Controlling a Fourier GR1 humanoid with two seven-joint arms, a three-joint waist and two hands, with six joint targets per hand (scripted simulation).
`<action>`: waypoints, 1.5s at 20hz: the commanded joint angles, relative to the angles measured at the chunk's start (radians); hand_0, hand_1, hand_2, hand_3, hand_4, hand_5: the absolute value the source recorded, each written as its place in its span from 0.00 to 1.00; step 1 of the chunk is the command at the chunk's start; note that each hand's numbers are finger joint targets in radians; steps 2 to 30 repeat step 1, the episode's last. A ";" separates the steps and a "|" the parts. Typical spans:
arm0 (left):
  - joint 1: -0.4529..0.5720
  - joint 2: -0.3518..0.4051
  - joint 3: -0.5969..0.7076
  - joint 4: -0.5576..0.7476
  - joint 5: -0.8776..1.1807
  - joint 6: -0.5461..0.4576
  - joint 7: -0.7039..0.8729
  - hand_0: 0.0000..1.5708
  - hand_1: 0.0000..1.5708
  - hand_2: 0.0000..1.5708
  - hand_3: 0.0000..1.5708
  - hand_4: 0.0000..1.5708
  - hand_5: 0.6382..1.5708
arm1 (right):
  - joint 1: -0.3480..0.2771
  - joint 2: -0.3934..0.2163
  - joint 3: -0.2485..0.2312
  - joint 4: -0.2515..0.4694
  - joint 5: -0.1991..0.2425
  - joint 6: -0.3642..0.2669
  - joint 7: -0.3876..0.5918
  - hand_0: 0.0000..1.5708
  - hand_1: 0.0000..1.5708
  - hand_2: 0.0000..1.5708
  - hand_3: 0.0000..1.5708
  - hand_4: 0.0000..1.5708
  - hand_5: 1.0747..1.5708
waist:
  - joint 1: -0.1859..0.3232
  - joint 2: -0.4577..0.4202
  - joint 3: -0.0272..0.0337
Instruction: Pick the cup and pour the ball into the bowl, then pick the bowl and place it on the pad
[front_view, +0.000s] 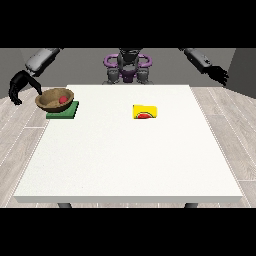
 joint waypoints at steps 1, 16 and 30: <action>0.021 -0.006 -0.023 0.072 -0.030 -0.008 0.006 0.00 0.00 0.00 0.00 0.56 0.62 | -0.027 0.078 0.014 -0.062 -0.028 0.070 -0.019 0.00 0.00 0.07 0.24 0.32 0.60 | -0.012 -0.106 -0.0022; 0.021 -0.006 -0.023 0.072 -0.030 -0.008 0.006 0.00 0.00 0.00 0.00 0.56 0.62 | -0.027 0.078 0.014 -0.062 -0.028 0.070 -0.019 0.00 0.00 0.07 0.24 0.32 0.60 | -0.012 -0.106 -0.0022; 0.021 -0.006 -0.023 0.072 -0.030 -0.008 0.006 0.00 0.00 0.00 0.00 0.56 0.62 | -0.027 0.078 0.014 -0.062 -0.028 0.070 -0.019 0.00 0.00 0.07 0.24 0.32 0.60 | -0.012 -0.106 -0.0022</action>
